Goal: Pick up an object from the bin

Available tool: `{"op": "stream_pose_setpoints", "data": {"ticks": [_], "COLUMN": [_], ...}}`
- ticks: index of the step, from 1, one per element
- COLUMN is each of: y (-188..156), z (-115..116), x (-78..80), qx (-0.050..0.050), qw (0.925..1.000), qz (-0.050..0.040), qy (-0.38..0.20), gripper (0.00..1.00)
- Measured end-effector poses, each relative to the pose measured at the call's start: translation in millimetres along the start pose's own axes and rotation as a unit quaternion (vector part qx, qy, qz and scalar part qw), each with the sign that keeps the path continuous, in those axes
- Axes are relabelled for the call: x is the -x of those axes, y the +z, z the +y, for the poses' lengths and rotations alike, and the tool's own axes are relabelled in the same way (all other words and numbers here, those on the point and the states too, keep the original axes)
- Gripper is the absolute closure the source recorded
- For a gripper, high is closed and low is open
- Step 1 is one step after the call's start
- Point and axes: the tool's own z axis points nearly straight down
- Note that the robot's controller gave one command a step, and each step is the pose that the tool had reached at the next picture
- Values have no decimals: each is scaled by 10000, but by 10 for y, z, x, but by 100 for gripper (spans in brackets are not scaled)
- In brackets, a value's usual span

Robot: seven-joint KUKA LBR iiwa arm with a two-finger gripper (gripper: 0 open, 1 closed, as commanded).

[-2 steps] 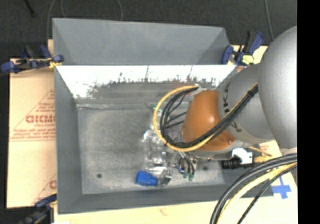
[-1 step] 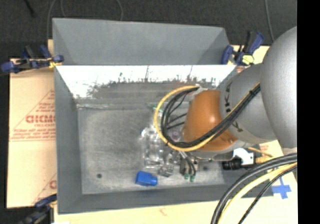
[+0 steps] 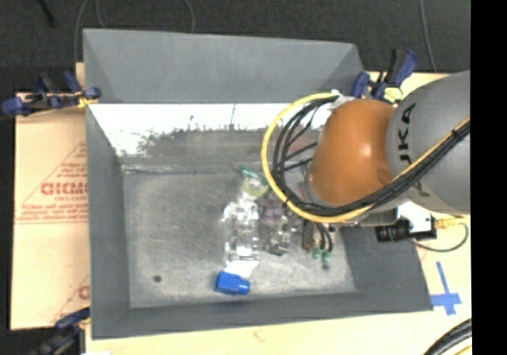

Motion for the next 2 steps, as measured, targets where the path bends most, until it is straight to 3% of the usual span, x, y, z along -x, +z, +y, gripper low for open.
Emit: {"op": "stream_pose_setpoints", "data": {"ticks": [1, 2], "y": [41, 41], "z": [-21, -28], "x": [-8, -5], "qx": [-27, -33], "qw": [10000, 10000], "qz": [31, 30], "qy": [-2, -6], "gripper": [0, 100]}}
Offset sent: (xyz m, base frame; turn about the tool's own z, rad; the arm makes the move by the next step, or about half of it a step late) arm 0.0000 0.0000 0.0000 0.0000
